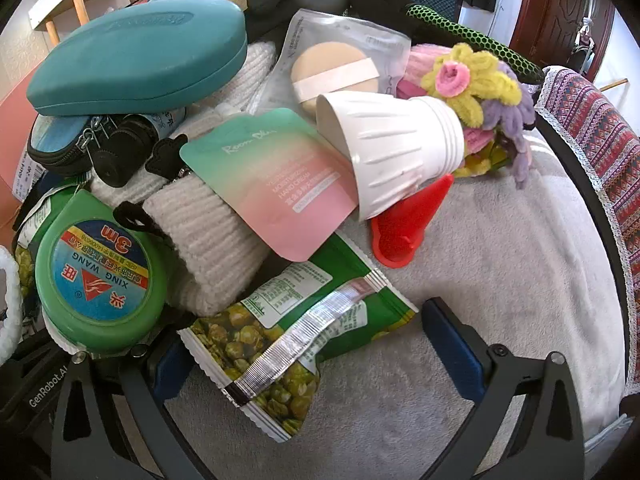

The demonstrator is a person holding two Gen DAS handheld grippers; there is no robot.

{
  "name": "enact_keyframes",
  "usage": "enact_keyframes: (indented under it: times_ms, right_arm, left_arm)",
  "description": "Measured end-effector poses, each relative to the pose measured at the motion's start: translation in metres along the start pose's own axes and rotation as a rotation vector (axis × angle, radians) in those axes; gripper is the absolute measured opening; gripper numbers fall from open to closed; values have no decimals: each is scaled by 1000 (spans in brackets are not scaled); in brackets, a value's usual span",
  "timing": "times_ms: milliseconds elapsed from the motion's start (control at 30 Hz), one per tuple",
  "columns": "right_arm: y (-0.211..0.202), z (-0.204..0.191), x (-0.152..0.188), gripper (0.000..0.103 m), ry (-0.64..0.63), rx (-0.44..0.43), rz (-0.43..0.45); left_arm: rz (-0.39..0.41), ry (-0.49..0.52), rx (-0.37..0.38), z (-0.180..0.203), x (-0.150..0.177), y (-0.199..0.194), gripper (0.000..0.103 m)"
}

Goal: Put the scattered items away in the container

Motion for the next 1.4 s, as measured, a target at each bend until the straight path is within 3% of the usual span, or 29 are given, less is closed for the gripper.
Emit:
enact_keyframes:
  times_ms: [1400]
  right_arm:
    - [5,-7,-7,103,-2,2,0]
  left_arm:
    - [-7,5,-3,0,0,-1,103]
Point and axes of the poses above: each gripper's, at about its wrist camera, not at the fingertips, and y roughly the way its jaws point, z to its right, x to its underside, the point moved 3 cm from there along y, roughly the way its jaws point, and after that the axes turned 8 degrees about -z, right-handed, at the moved point
